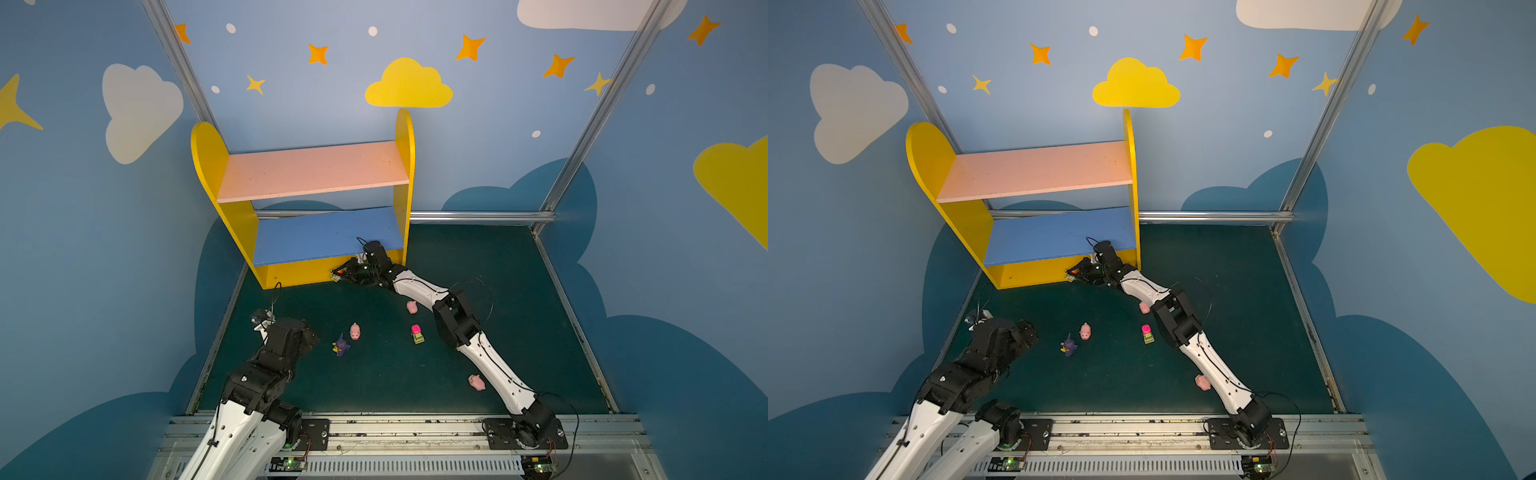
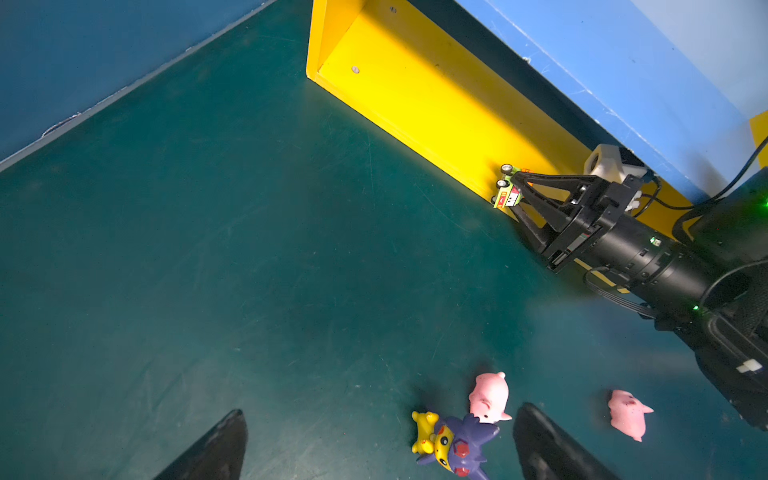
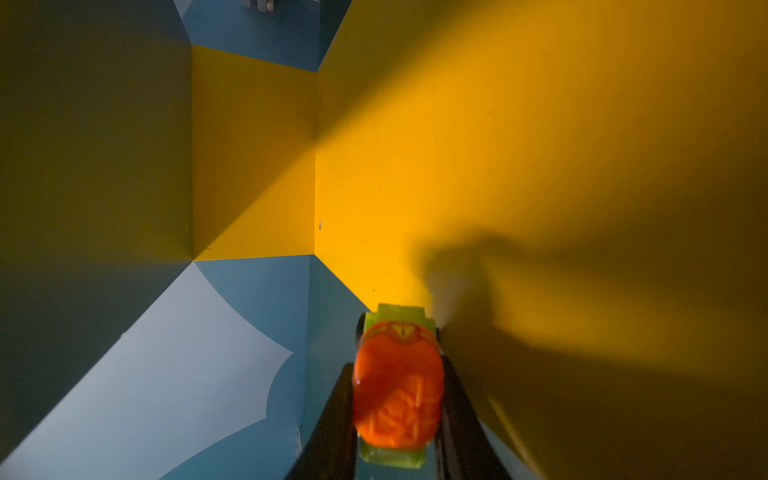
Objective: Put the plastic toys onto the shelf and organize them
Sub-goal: 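Lower the car onto the bottom shelf level and open the right gripper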
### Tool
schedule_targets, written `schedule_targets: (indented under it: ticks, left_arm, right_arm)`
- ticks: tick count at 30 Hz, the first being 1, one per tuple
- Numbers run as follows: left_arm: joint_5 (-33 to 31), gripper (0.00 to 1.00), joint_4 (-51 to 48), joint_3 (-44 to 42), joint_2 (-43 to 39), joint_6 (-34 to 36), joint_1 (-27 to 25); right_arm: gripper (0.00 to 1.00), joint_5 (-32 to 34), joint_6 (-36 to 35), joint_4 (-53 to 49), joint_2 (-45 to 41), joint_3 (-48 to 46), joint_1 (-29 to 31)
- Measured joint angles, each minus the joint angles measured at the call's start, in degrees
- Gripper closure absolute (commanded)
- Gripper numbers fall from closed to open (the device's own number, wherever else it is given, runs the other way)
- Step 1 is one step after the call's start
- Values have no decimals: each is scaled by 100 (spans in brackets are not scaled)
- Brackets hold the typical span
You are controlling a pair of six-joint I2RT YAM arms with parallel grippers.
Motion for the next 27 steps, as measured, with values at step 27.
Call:
schedule_targets:
  ticks: [27]
  left_arm:
    - [125, 0, 46, 0, -199, 17, 0]
  right_arm:
    - [62, 879, 52, 179, 17, 15, 2]
